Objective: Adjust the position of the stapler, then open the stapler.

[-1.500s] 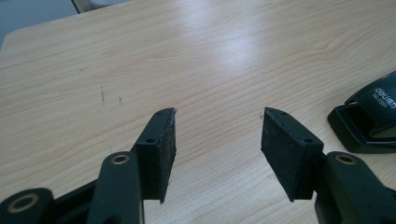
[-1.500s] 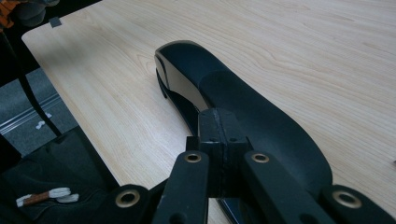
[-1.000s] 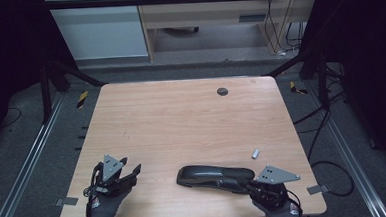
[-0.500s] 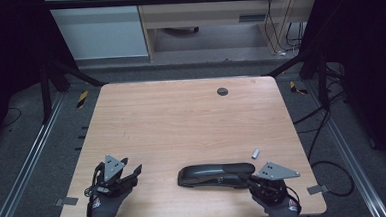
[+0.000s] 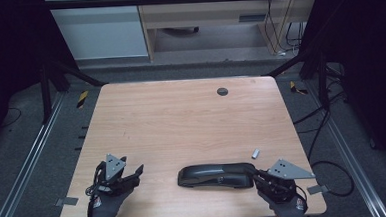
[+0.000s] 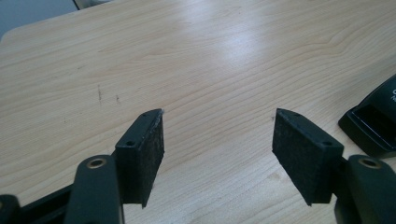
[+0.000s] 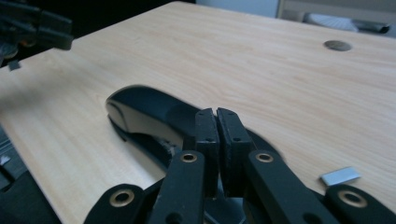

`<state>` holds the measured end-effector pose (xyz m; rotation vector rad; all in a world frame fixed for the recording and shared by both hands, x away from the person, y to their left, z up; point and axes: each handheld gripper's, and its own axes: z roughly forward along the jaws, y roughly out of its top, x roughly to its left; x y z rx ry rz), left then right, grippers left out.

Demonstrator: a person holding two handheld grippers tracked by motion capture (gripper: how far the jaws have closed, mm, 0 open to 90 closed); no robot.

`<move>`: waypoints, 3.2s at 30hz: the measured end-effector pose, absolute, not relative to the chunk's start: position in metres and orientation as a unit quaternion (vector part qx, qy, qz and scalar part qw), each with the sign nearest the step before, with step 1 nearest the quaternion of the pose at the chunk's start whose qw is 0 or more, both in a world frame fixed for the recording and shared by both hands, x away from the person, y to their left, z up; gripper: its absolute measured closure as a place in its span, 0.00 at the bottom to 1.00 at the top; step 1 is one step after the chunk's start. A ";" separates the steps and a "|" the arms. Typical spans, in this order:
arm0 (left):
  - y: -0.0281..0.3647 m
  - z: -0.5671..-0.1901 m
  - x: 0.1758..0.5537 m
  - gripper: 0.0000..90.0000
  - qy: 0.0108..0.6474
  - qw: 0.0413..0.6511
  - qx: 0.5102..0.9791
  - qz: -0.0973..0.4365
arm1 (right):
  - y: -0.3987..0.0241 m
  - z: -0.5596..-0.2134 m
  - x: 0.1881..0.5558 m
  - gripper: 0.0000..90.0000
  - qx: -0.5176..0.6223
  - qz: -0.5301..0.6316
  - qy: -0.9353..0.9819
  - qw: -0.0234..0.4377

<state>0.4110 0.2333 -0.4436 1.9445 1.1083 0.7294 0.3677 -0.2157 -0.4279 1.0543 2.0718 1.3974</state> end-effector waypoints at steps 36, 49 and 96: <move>0.193 -0.410 0.389 0.34 0.359 0.413 0.791 0.274 | -0.261 -0.469 0.388 0.78 0.475 0.423 0.728 0.256; 0.167 -0.396 0.385 0.34 0.316 0.403 0.810 0.285 | -0.253 -0.471 0.385 0.84 0.460 0.416 0.745 0.246; 0.036 -0.386 0.399 0.34 0.188 0.342 0.866 0.313 | -0.258 -0.474 0.397 1.00 0.484 0.398 0.733 0.265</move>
